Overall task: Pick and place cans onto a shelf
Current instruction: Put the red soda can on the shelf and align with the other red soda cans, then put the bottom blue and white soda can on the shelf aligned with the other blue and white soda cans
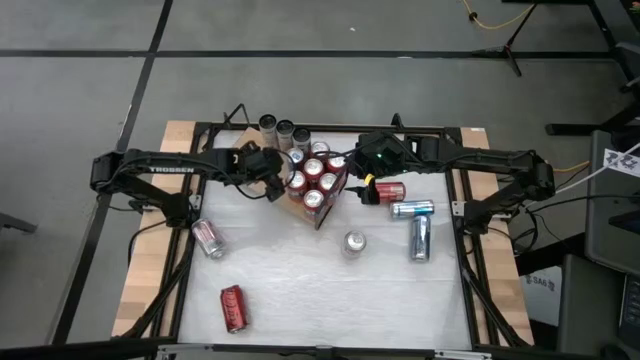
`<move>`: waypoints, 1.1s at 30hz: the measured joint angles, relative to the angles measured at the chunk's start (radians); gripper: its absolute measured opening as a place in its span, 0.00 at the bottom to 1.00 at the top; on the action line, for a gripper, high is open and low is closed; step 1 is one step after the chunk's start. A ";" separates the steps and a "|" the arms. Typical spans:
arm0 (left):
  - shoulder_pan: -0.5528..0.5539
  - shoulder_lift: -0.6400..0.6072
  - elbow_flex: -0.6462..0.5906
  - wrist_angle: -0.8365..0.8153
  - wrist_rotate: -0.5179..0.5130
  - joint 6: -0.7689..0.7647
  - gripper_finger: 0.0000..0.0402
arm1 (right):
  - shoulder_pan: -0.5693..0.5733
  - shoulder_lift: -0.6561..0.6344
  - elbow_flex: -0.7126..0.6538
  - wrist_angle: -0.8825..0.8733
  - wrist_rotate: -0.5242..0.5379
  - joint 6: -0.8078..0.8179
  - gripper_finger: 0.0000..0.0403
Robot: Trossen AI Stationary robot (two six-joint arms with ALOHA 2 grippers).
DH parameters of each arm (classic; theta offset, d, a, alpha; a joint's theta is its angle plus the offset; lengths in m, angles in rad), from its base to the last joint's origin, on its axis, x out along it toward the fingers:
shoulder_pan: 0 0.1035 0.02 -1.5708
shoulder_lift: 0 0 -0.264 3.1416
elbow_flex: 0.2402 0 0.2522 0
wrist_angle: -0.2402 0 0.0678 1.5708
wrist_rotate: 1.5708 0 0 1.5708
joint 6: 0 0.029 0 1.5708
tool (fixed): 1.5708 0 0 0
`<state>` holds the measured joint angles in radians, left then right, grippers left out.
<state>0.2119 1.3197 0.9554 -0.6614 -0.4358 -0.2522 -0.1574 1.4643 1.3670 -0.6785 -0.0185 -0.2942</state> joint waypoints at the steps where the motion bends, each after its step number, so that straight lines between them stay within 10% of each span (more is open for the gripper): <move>1: 0.000 0.000 0.000 0.016 0.000 0.000 0.86 | 0.000 0.000 0.000 0.000 0.000 0.000 0.92; 33: -0.001 -0.181 0.009 -0.052 0.107 0.052 0.86 | 0.000 -0.021 0.000 -0.051 0.006 0.004 0.92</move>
<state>0.2108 1.1388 0.9644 -0.7138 -0.3286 -0.1999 -0.1577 1.4438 1.3674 -0.7298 -0.0128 -0.2901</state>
